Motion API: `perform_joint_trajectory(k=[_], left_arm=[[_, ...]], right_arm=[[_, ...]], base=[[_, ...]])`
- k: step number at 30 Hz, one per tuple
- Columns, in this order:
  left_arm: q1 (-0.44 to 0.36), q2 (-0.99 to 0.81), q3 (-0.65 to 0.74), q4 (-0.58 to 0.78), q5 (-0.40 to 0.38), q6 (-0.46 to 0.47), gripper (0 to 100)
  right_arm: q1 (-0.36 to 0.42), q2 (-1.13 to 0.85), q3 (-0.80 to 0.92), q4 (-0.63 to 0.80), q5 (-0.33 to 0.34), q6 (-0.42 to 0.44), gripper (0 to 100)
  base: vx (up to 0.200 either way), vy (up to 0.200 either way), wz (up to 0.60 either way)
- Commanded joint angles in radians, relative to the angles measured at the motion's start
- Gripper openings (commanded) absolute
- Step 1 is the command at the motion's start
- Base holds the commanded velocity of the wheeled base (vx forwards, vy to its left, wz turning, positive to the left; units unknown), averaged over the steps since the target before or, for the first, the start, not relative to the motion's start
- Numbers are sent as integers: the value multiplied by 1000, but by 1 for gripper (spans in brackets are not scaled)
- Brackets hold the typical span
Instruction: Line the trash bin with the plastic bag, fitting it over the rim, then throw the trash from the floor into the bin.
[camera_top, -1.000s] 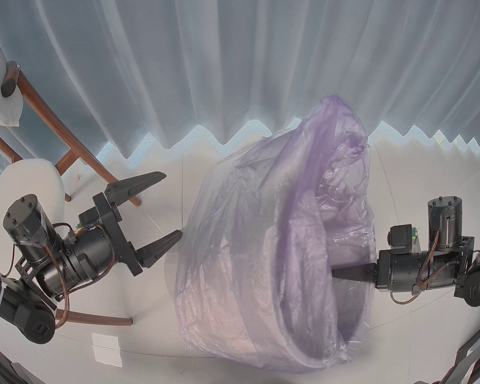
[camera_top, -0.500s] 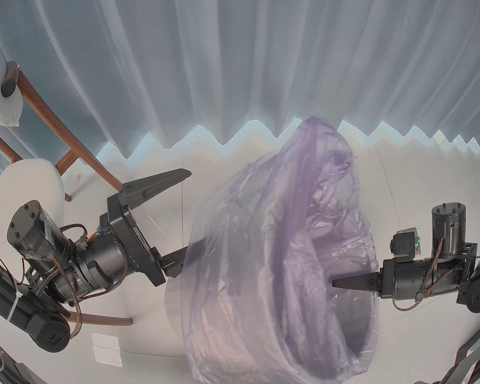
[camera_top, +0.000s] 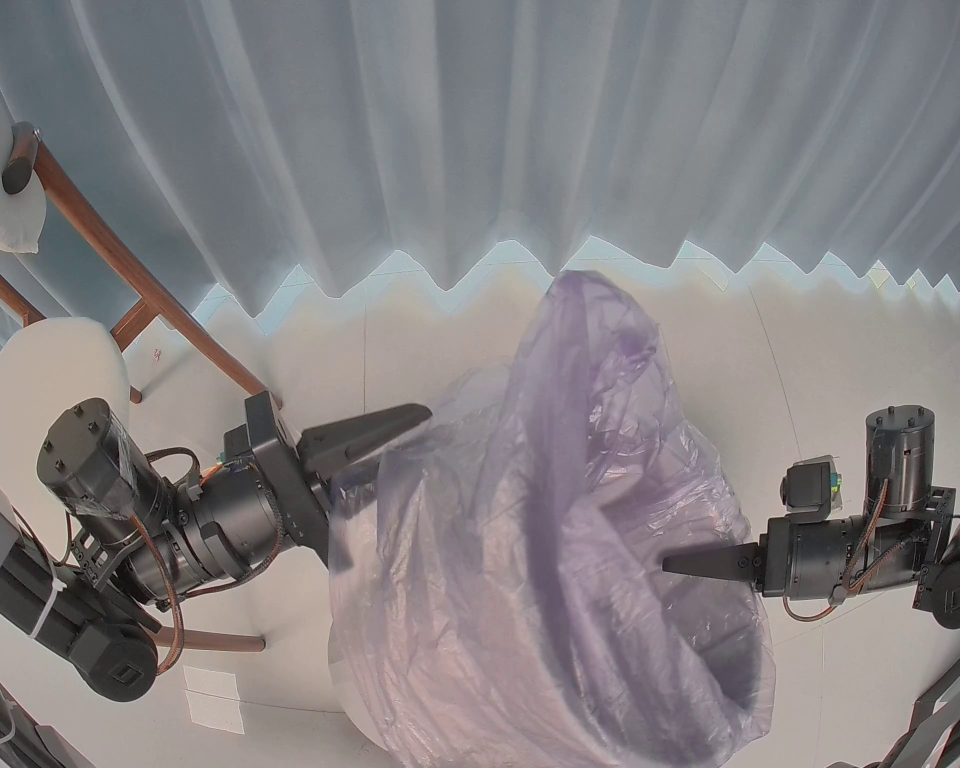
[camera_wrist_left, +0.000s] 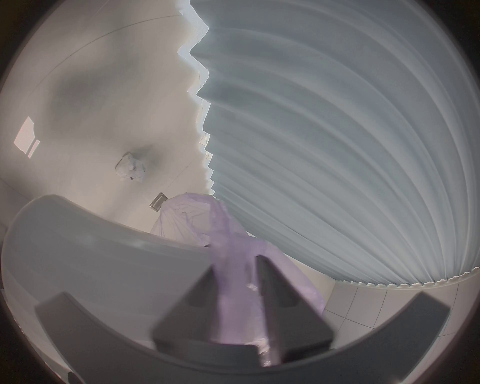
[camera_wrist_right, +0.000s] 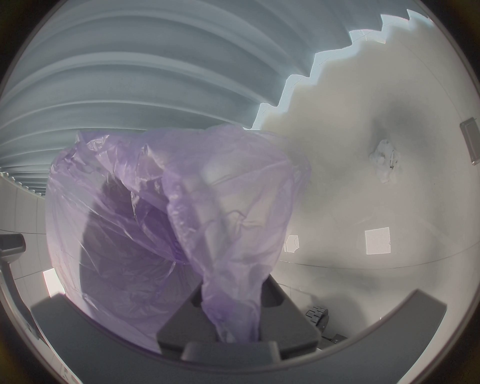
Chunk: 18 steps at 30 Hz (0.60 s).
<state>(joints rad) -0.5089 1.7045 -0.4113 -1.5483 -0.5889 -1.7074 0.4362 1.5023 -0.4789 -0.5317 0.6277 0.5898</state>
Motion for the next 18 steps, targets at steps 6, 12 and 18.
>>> perform_joint_trajectory(k=[6, 12, 18], left_arm=[[52, 9, 103, 1, 8, 46, 0], [161, 57, 137, 1, 4, 81, 0], [202, 60, 124, 1, 0, 78, 0]], right_arm=[[-11, 1, -3, -56, 0, 30, 0], [-14, -2, -1, -168, 0, 137, 0], [-13, -2, 2, -180, 0, 142, 0]], base=[[0, 0, 0], [0, 0, 0], [0, 0, 0]])
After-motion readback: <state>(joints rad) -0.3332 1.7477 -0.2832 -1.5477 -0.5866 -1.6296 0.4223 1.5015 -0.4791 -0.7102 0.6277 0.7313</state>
